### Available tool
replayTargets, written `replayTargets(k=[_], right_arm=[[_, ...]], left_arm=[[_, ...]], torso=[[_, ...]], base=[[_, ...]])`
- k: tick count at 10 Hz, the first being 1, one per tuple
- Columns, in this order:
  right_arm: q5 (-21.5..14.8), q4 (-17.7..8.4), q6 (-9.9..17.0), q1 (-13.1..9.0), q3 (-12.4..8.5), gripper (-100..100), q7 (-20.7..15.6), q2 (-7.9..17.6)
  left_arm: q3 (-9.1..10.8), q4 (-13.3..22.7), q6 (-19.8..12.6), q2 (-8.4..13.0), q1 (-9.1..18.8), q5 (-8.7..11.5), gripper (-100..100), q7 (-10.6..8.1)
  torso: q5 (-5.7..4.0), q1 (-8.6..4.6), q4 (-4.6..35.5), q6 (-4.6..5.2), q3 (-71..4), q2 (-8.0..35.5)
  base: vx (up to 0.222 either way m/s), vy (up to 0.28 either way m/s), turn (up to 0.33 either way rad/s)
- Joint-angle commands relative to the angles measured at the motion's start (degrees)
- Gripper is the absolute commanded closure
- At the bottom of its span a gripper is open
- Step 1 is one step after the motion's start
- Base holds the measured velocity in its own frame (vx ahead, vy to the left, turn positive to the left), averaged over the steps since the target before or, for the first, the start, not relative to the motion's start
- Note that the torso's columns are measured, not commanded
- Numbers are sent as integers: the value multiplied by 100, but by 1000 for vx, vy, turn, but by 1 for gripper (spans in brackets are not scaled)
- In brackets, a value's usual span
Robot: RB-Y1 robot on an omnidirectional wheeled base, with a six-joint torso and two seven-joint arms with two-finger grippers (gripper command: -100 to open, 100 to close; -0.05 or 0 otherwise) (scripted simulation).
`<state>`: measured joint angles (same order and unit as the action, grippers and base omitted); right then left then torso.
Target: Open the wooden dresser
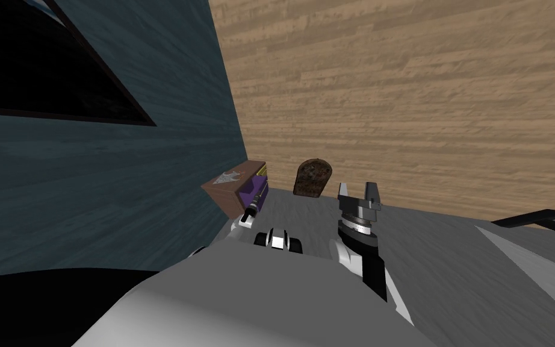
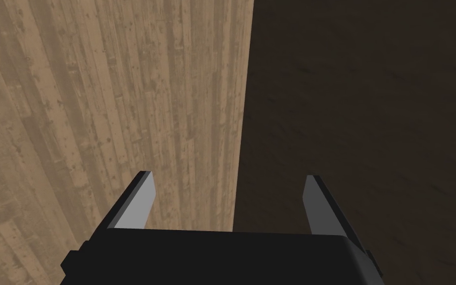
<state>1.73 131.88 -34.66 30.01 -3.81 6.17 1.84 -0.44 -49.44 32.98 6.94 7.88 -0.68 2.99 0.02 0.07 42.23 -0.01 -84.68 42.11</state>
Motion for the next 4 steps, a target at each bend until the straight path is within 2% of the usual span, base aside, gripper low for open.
replayTargets(k=[1,4], right_arm=[[0,0,0,0,0,0,0,0],[0,0,0,0,0,0,0,0]], left_arm=[[0,0,0,0,0,0,0,0],[0,0,0,0,0,0,0,0]], torso=[[0,-1,1,0,1,3],[-2,-7,6,1,12,19]], base=[[0,0,0],[0,0,0]])
